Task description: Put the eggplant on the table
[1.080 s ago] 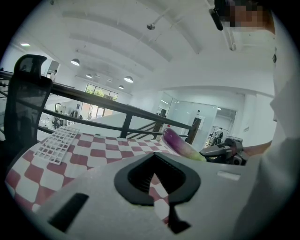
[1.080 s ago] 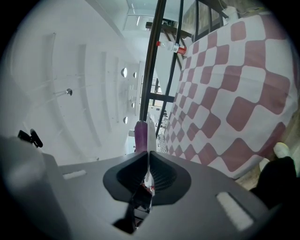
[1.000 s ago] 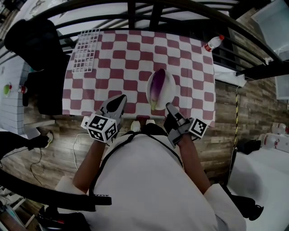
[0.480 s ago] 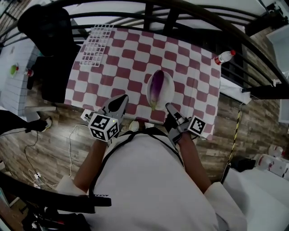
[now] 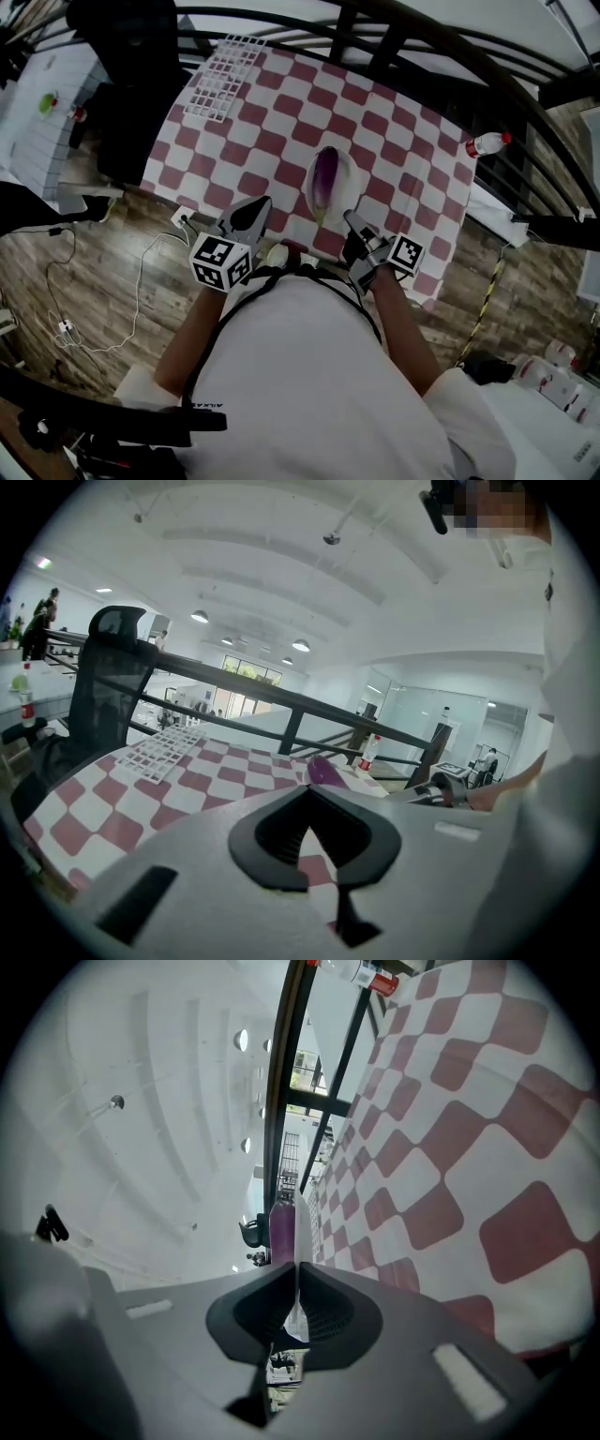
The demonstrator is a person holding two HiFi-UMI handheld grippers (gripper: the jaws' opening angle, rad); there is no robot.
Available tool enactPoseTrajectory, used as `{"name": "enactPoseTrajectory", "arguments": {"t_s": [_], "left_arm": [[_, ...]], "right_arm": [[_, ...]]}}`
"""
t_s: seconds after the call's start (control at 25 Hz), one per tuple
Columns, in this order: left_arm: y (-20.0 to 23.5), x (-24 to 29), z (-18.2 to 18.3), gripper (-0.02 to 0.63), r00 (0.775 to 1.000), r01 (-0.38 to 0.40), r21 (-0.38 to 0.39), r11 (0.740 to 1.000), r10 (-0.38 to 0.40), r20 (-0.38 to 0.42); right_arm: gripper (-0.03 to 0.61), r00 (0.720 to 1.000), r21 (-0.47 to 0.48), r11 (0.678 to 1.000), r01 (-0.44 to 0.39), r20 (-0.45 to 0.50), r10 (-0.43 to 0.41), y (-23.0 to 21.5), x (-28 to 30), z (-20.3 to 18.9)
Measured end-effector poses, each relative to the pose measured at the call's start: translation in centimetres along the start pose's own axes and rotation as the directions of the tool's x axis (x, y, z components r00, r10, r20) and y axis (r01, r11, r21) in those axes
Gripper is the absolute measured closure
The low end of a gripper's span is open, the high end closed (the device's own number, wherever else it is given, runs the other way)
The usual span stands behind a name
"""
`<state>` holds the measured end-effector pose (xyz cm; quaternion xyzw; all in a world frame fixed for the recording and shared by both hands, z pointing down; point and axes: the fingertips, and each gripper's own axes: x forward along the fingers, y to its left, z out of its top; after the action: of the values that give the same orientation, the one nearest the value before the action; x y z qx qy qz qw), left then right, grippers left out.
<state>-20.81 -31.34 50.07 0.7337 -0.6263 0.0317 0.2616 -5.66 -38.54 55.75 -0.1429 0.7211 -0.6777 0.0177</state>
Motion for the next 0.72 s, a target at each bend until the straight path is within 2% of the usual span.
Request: {"name": "enactPoseTrajectory", "arguments": {"t_s": [0.72], "left_arm": [[1.3,-2.1,-0.9,0.607,0.992,-0.125,-0.024,0.992,0.125,-0.015]], "right_arm": [[0.555,0.99,0.02,1.0,-0.016,-0.14,0.019,-5.2,4.3,-0.2]]}}
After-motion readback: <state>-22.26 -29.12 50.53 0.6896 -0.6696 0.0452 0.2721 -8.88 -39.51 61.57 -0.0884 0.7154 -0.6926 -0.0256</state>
